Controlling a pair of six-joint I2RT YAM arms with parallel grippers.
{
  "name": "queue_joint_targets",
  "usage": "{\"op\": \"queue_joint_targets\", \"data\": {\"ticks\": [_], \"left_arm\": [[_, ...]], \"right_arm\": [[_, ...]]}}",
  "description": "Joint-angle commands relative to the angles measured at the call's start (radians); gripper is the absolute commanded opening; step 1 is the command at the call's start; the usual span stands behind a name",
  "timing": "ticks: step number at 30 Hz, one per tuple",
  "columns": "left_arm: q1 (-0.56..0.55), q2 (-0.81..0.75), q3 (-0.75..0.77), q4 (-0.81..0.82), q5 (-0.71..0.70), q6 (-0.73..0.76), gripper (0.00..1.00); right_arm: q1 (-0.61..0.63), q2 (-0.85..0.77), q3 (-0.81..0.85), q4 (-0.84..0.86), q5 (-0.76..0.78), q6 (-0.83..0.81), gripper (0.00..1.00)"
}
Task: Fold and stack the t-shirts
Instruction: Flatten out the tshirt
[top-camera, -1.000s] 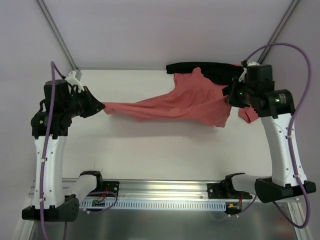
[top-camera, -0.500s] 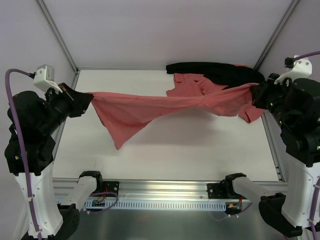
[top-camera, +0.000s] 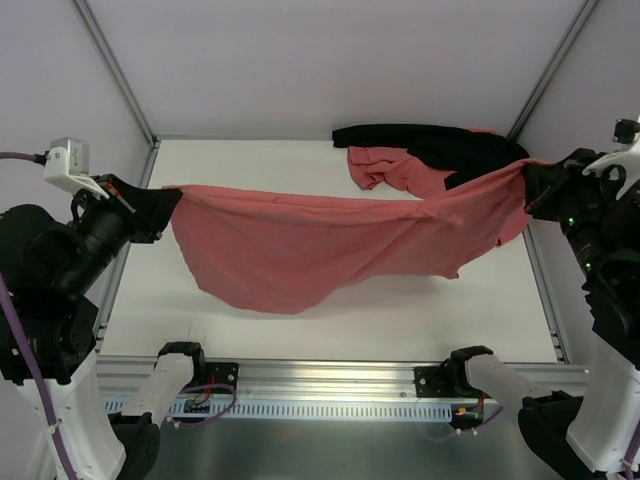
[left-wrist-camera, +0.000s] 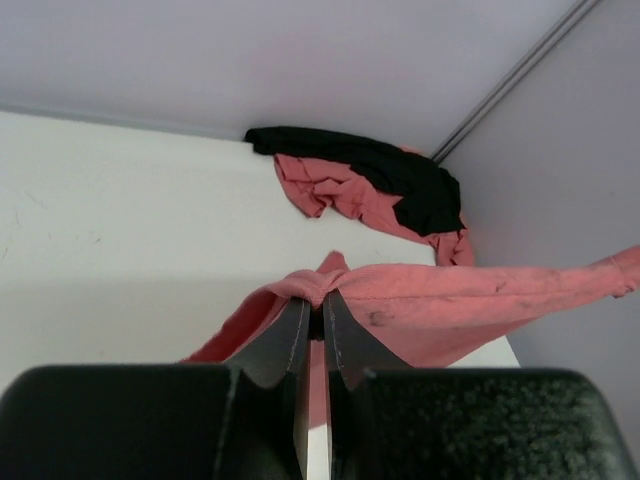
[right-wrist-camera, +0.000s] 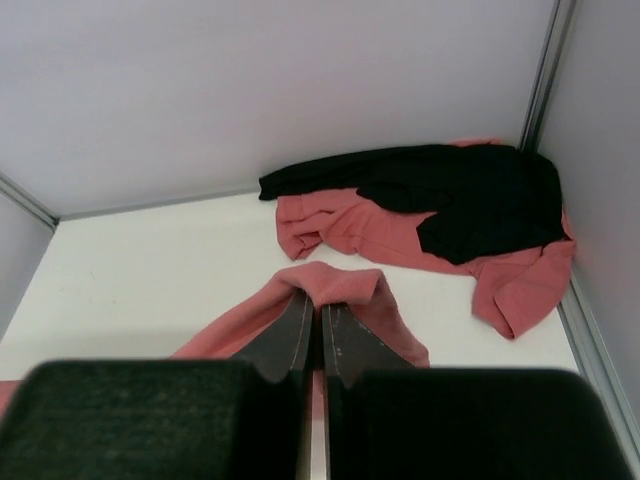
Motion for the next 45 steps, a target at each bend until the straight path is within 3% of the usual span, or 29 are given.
{"op": "queue_joint_targets", "data": {"ticks": [1, 5, 12, 20, 31, 34, 38, 41, 45], "left_arm": [[0.005, 0.003, 0.092, 0.089, 0.055, -0.025, 0.00], [0.005, 0.040, 0.270, 0.076, 0.085, -0.038, 0.00], [0.005, 0.068, 0.475, 0.076, 0.074, -0.047, 0.00], [0.005, 0.028, 0.428, 0.158, 0.032, -0.073, 0.00], [0.003, 0.000, 0.388, 0.424, -0.073, -0.067, 0.00], [0.003, 0.020, 0.400, 0.403, -0.047, -0.116, 0.00], [0.003, -0.012, 0.371, 0.324, -0.069, -0.101, 0.00], [0.002, -0.015, 0.284, 0.329, -0.083, -0.094, 0.00], [0.002, -0.012, -0.014, 0.463, -0.081, -0.105, 0.00]], "right_arm": [[-0.006, -0.024, 0.111, 0.122, 0.002, -0.007, 0.01], [-0.007, -0.001, 0.257, 0.108, 0.008, 0.011, 0.00], [-0.007, -0.020, 0.334, 0.178, 0.043, 0.041, 0.00], [-0.007, -0.014, 0.341, 0.256, 0.065, 0.053, 0.00], [-0.006, 0.038, 0.378, 0.456, 0.034, 0.090, 0.00], [-0.003, 0.071, 0.440, 0.410, 0.020, 0.146, 0.00], [-0.004, 0.011, 0.343, 0.358, 0.063, 0.156, 0.01], [-0.004, 0.046, 0.315, 0.304, 0.109, 0.107, 0.00], [-0.003, 0.121, 0.193, 0.313, 0.091, 0.103, 0.00]]}}
